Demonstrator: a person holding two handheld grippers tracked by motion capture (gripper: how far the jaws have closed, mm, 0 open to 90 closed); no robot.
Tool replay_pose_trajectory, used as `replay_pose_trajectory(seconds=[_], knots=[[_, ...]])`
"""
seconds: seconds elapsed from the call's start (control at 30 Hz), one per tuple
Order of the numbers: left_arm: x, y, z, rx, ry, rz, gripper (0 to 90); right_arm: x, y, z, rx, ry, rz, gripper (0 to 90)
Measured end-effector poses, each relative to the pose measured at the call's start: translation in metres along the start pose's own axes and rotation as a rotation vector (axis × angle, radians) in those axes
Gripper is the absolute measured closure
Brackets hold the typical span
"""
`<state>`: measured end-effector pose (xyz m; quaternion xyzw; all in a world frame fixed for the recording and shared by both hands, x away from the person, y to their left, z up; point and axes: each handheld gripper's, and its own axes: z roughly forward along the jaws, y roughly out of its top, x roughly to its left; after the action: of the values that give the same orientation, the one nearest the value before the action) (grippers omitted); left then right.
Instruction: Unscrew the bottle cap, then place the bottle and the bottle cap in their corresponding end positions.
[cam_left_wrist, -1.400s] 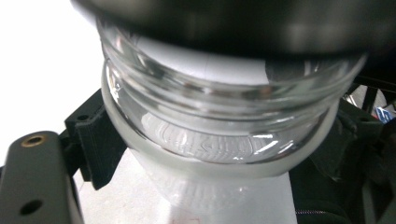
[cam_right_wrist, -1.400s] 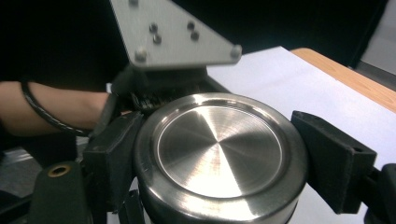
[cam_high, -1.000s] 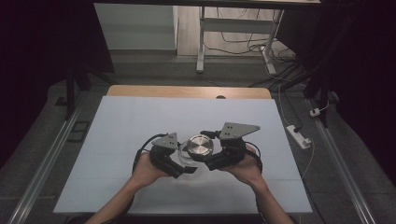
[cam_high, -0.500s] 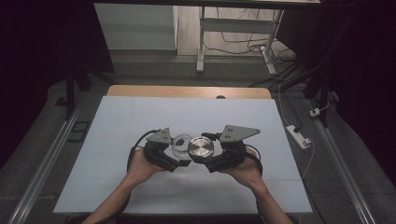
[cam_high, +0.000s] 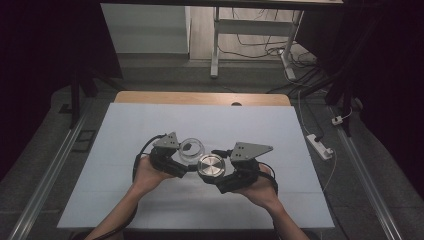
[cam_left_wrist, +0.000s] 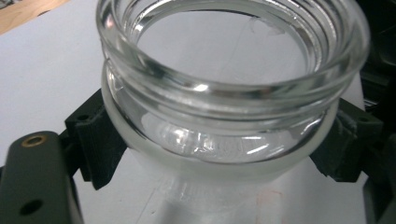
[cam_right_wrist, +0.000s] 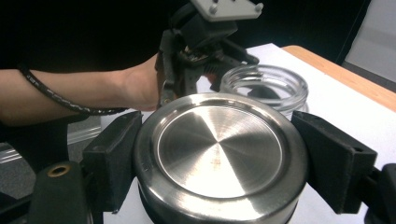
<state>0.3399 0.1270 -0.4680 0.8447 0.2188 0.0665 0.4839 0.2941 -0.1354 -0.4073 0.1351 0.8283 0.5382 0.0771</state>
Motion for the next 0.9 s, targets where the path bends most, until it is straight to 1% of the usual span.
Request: replay_pose_trajectory(seconds=[0.1, 0.43, 0.57, 0.63, 0.9], knots=[[0.003, 0.000, 0.000, -0.001, 0.018, -0.004, 16.1, 0.002, -0.003, 0.002, 0.000, 0.004, 0.001, 19.3], [0.012, 0.005, -0.002, -0.020, 0.039, -0.009, 16.1, 0.006, -0.009, 0.005, 0.002, 0.003, -0.002, 19.3], [0.015, 0.008, 0.000, -0.021, 0.046, -0.004, 16.1, 0.008, -0.013, 0.006, 0.005, 0.005, -0.003, 19.3], [0.016, 0.010, 0.002, -0.022, 0.049, -0.004, 16.1, 0.010, -0.018, 0.006, 0.013, 0.000, -0.006, 19.3], [0.020, 0.016, 0.010, -0.022, 0.064, 0.012, 16.0, 0.014, -0.032, 0.010, 0.015, 0.006, 0.001, 19.3]])
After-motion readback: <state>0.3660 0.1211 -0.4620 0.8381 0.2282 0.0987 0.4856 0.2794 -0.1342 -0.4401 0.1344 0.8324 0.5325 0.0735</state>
